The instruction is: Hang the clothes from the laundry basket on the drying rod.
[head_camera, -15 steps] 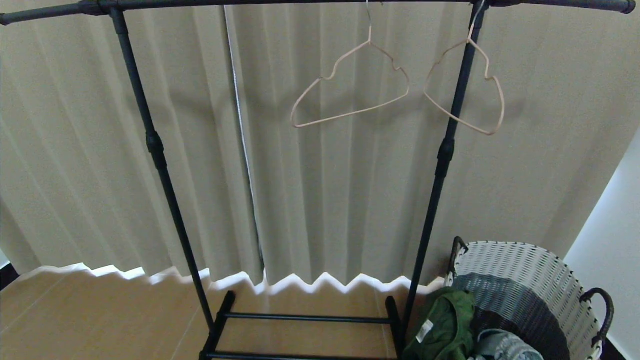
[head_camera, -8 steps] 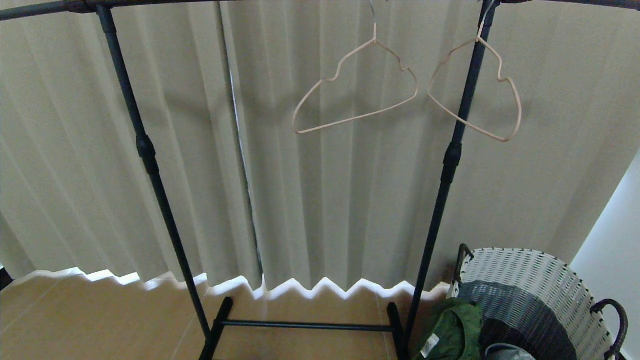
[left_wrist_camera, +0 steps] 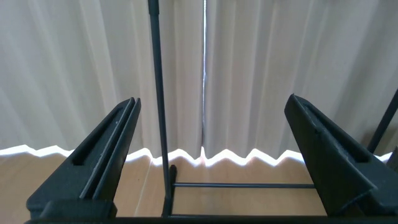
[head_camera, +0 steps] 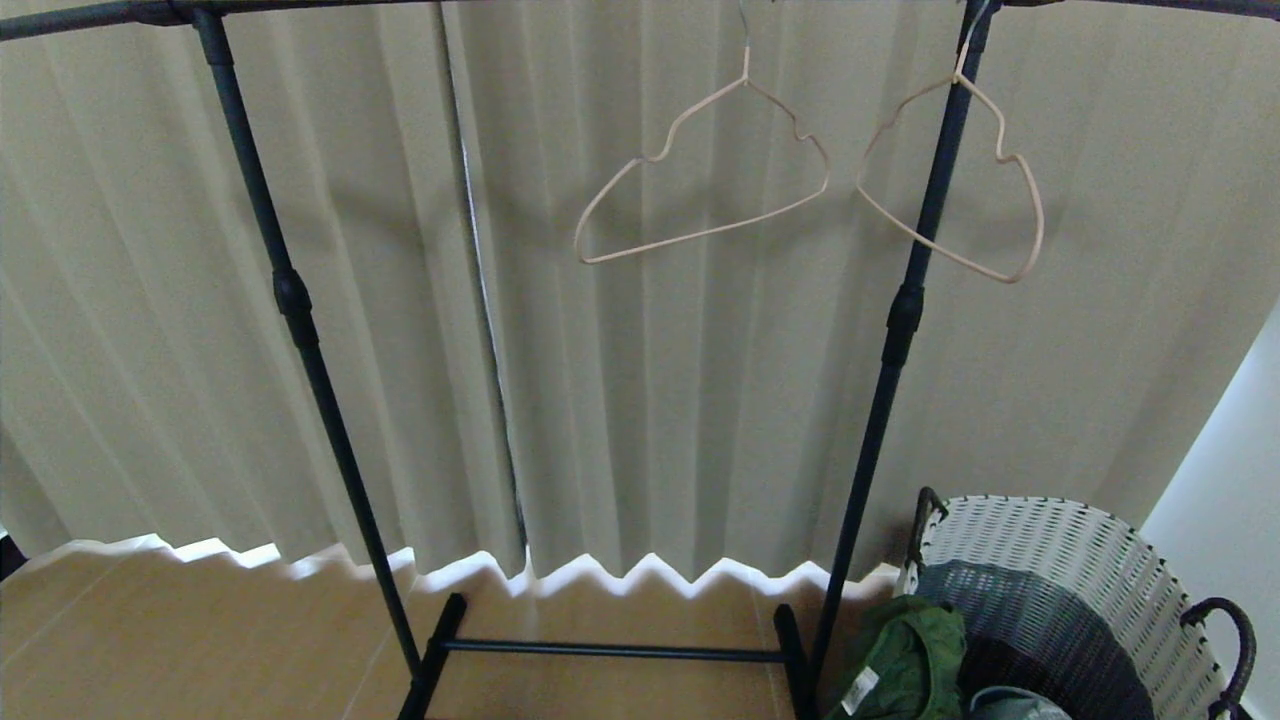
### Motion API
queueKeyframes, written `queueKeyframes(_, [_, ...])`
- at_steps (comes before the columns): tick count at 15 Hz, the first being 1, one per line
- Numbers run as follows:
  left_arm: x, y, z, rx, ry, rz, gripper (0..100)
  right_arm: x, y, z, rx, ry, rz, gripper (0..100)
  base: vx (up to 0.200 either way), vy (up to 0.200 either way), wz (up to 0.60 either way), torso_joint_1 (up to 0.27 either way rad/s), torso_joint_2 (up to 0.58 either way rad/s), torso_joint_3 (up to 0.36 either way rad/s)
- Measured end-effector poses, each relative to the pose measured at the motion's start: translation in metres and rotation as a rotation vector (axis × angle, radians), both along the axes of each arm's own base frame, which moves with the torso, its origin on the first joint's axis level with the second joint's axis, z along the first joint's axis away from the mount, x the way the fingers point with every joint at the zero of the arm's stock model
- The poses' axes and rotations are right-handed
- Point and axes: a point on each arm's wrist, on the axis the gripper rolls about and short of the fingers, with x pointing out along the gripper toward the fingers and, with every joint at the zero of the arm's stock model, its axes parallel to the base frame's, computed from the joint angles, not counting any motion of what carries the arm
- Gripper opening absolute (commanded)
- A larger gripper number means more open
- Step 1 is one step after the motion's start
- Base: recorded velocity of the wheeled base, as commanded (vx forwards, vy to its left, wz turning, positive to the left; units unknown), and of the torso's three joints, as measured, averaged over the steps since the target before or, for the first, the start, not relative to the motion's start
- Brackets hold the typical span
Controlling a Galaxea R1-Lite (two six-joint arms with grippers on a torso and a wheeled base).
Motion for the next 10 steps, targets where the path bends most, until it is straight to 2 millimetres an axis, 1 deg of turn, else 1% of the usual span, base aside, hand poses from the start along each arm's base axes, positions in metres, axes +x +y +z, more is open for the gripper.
queueKeyframes(2, [0.0, 0.0, 0.0, -0.001, 0.0, 0.001, 100, 0.024, 0.0, -0.007, -0.112, 0.151, 0.067, 100, 0.0, 0.0, 0.0, 0.0, 0.0, 0.0])
queueKeyframes(4, [0.0, 0.0, 0.0, -0.002, 0.0, 0.002, 100, 0.044, 0.001, -0.016, -0.215, 0.257, 0.151, 100, 0.0, 0.0, 0.0, 0.0, 0.0, 0.0])
queueKeyframes(8, [0.0, 0.0, 0.0, -0.002, 0.0, 0.0, 100, 0.063, 0.002, -0.037, -0.235, 0.432, 0.202, 100, 0.0, 0.0, 0.0, 0.0, 0.0, 0.0])
queueKeyframes(10, [0.0, 0.0, 0.0, -0.002, 0.0, 0.002, 100, 0.075, 0.003, -0.046, -0.233, 0.481, 0.211, 100, 0.0, 0.0, 0.0, 0.0, 0.0, 0.0])
